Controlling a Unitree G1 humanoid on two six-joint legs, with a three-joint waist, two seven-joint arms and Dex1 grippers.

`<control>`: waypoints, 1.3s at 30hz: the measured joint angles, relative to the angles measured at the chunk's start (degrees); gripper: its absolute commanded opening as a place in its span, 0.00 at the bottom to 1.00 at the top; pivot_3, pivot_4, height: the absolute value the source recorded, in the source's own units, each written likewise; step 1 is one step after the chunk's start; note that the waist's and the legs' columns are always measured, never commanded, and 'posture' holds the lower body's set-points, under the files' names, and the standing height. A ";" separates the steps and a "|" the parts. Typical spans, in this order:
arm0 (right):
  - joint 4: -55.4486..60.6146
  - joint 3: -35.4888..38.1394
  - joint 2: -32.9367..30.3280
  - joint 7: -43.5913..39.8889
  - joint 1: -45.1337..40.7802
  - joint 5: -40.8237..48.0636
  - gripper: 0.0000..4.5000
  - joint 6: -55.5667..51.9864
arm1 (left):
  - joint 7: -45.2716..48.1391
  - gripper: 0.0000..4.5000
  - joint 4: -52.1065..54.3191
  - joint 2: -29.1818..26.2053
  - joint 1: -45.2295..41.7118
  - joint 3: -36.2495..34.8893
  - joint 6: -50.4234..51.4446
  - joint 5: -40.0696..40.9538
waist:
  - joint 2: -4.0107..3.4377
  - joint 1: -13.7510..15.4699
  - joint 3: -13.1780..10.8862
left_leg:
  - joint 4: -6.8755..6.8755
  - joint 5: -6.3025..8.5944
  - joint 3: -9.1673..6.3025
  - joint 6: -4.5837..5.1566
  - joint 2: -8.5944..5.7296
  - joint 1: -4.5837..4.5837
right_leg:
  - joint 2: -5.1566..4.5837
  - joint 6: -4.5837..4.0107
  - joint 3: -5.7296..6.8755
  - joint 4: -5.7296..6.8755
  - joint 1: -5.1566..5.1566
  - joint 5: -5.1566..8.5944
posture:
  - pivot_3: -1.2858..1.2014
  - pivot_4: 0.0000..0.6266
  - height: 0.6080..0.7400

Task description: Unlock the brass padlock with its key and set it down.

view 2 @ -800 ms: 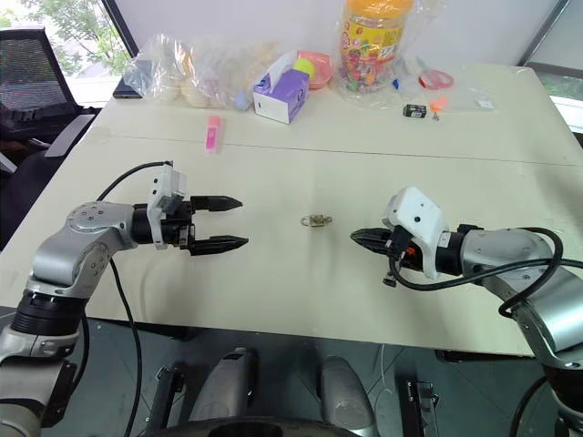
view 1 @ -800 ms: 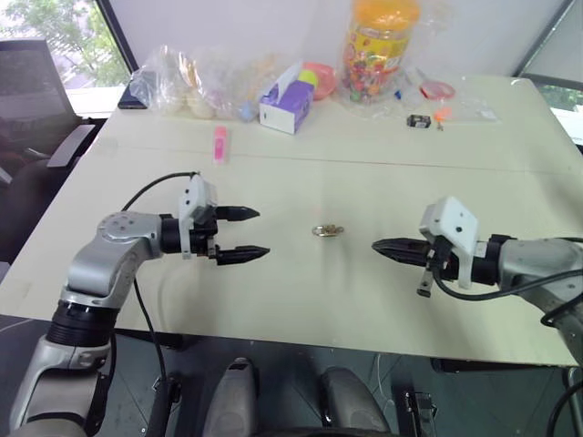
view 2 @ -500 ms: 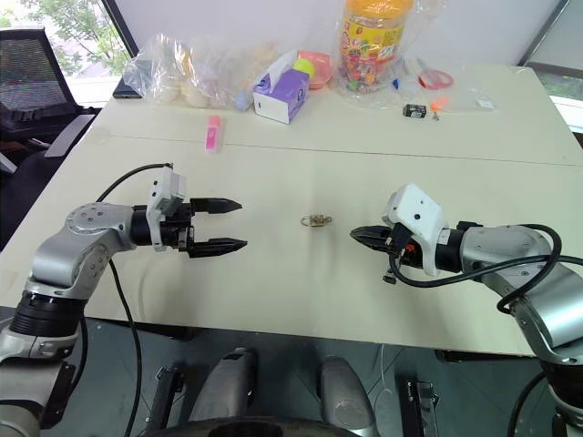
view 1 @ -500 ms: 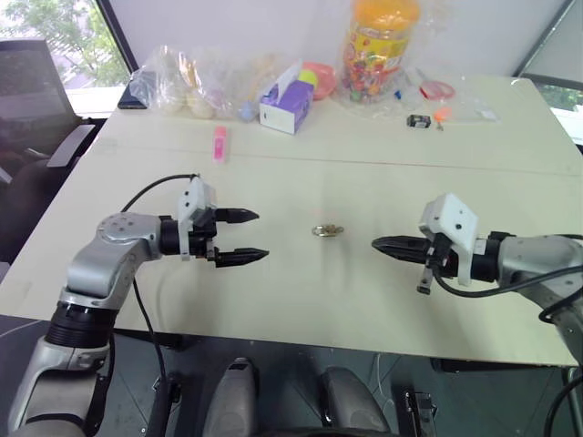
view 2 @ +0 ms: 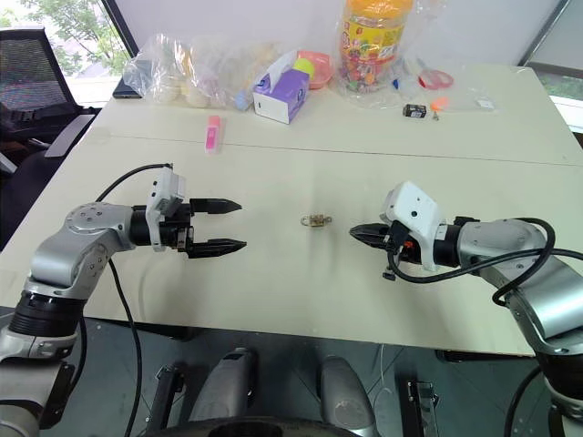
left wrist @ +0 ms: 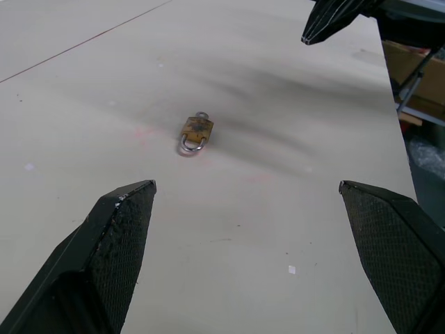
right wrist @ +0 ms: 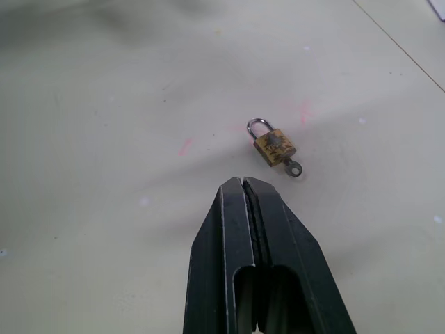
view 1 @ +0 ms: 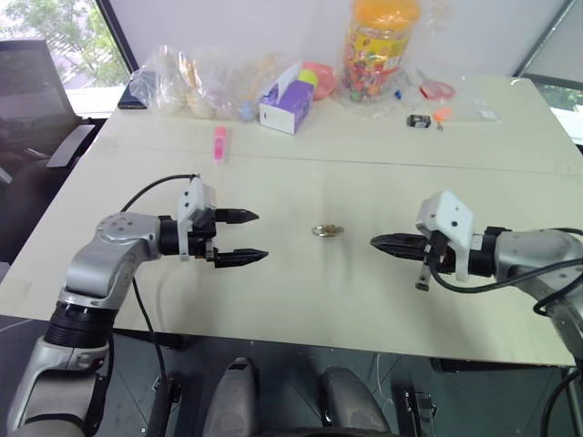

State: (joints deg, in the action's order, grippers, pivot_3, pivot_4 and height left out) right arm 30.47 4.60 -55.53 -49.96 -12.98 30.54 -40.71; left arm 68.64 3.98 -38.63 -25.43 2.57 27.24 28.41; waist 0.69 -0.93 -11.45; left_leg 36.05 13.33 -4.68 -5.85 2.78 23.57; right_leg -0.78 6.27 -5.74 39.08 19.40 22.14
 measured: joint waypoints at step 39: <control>3.78 1.53 2.23 5.30 2.07 -2.16 0.00 -1.94 | 7.28 0.98 -42.23 21.28 -29.01 11.78 -17.30 -15.65 | 0.01 0.11 -0.01 | 0.04 0.00 0.00 0.00 -0.05 0.08 | 0.01 0.01 0.02 0.01 0.05 0.00 | 0.52 0.24 1.00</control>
State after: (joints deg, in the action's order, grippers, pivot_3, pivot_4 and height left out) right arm 34.25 6.13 -53.30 -44.66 -10.91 28.37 -42.65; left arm 75.92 -38.25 -17.34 -54.43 14.36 9.94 12.75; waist 0.70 -0.82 -11.46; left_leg 36.10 13.33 -4.68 -5.85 2.73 23.64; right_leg -0.77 6.27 -5.72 39.09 19.45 22.14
